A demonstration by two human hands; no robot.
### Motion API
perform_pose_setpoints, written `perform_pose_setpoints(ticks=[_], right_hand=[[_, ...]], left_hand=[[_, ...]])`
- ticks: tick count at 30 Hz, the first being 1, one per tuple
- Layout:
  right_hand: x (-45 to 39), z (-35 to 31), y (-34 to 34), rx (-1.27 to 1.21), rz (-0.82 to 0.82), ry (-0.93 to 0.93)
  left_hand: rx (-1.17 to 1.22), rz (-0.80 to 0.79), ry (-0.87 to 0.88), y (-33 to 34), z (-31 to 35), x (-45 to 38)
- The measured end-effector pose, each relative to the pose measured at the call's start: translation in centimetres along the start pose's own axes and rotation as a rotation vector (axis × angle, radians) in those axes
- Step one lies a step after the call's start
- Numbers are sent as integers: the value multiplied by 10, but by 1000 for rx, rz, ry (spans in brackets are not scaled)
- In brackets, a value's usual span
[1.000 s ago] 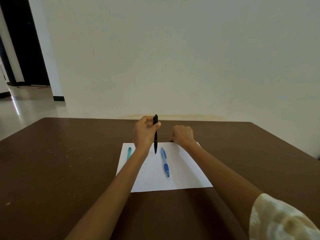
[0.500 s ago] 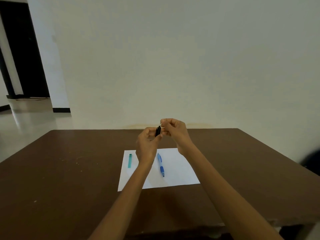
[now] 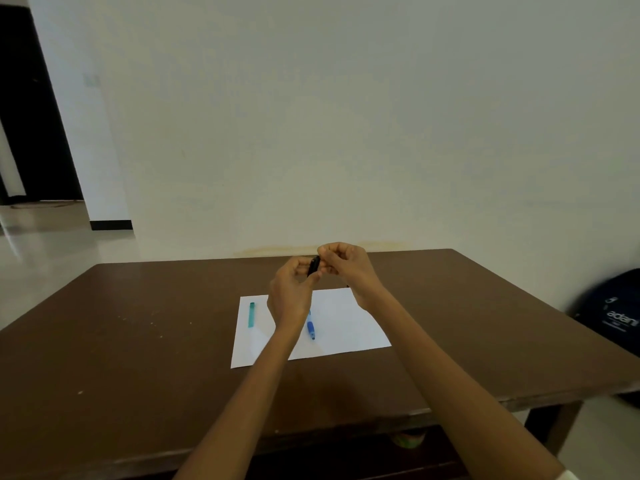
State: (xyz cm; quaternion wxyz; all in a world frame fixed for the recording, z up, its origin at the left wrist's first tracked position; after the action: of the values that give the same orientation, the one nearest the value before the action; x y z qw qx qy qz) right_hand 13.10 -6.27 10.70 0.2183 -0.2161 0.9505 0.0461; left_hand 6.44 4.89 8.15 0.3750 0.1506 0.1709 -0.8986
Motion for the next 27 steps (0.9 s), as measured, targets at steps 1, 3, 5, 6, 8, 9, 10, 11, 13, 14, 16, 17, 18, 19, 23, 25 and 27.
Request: perform_pose_setpoints(ticks=[1, 3, 5, 6, 8, 9, 10, 11, 13, 14, 16, 17, 18, 19, 23, 25, 27], right_hand=[[0, -1, -1, 2, 0, -3], [0, -2, -3, 18, -1, -7], [-1, -2, -6, 37, -2, -7], [-1, -3, -7, 43, -1, -6], [-2, -2, -10, 51, 6, -2], [-3, -2, -12, 52, 12, 0], [-3, -1, -13, 52, 20, 3], [-3, 0, -14, 53, 28, 6], [-4, 4, -18, 66, 37, 17], [-5, 6, -19, 81, 39, 26], [-5, 9, -22, 114, 44, 37], [-5, 9, -23, 126, 42, 37], [-5, 9, -24, 135, 34, 31], [-5, 9, -24, 140, 19, 24], [-6, 8, -27, 115, -37, 8], [-7, 6, -30, 117, -45, -8], [-7, 6, -33, 140, -32, -44]], left_hand=[[-5, -2, 1, 1, 0, 0], [-17, -4, 0, 3, 2, 0], [-21, -7, 7, 5, 3, 0], [-21, -8, 13, 6, 4, 0], [-27, -6, 26, 7, 6, 1], [-35, -2, 32, 8, 7, 1], [-47, 3, 40, 9, 8, 0], [-61, 7, 47, 10, 9, 0], [-86, 12, 61, 13, 10, -1], [-97, 15, 68, 14, 10, 0], [-121, 18, 78, 16, 8, 1], [-129, 17, 76, 17, 7, 2], [-129, 13, 71, 18, 5, 2], [-119, 4, 61, 19, 3, 1], [14, -119, -9, 26, 0, -7], [103, -183, -58, 30, -2, -10], [167, -206, -84, 32, -2, -13]])
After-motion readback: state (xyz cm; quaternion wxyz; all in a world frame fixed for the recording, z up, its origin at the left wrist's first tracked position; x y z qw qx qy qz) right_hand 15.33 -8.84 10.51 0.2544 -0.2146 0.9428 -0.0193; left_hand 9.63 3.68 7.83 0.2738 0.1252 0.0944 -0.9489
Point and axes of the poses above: each hand's wrist, its own x-axis away from the middle knuckle, its own y-axis out of the palm, z = x × y, the point moved 7 cm from there along -x, towards the middle knuckle, and after that the axes turned 5 degrees about -y, right-handed, at the moved point
